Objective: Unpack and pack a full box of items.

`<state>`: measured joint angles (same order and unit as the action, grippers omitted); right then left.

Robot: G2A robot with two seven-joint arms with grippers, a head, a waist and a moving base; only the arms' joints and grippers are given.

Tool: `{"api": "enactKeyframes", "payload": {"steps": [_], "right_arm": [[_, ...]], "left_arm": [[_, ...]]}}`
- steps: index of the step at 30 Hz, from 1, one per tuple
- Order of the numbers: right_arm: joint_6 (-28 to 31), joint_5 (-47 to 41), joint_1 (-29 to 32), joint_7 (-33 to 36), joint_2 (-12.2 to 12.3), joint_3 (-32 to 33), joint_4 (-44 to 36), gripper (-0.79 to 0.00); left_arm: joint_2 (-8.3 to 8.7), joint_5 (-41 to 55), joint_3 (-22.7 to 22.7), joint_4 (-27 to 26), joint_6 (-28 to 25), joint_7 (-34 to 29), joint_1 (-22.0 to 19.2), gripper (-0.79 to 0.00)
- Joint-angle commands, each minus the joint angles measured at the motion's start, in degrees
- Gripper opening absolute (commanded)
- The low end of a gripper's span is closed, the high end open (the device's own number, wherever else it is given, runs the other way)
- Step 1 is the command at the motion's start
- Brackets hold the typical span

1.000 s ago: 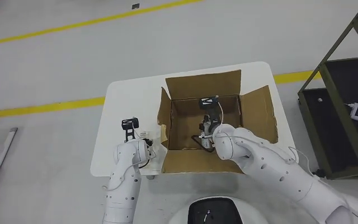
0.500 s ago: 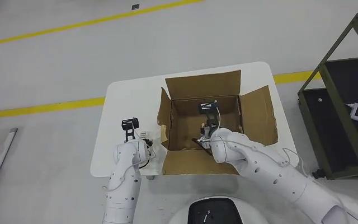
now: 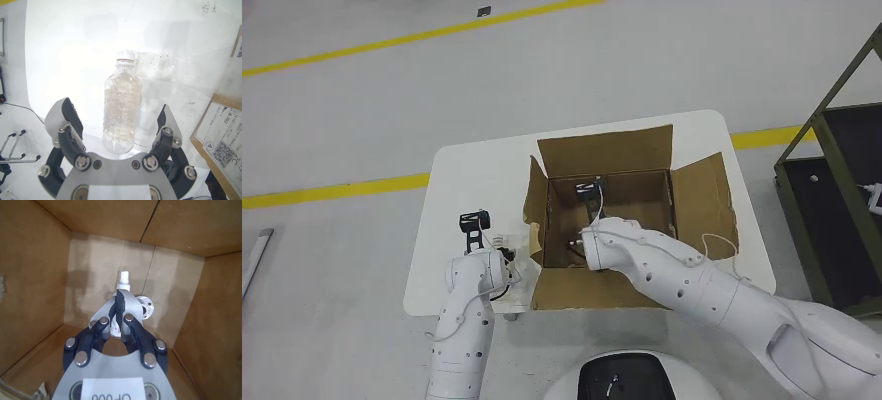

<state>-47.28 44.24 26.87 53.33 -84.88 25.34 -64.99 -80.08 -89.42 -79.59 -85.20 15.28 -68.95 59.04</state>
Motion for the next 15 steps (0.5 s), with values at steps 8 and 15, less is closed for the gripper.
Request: {"api": "enactKeyframes", "payload": {"steps": [8, 15], "right_arm": [[1.1, -0.9, -0.6, 0.7, -2.2, 0.8, 6.3, -0.422], [2.9, -0.5, 0.0, 0.6, -3.3, 1.3, 9.4, -0.416]], "left_arm": [[0.0, 0.0, 0.0, 0.0, 0.0, 0.0, 0.0, 0.0], [0.0, 0.0, 0.0, 0.0, 0.0, 0.0, 0.0, 0.0]]}}
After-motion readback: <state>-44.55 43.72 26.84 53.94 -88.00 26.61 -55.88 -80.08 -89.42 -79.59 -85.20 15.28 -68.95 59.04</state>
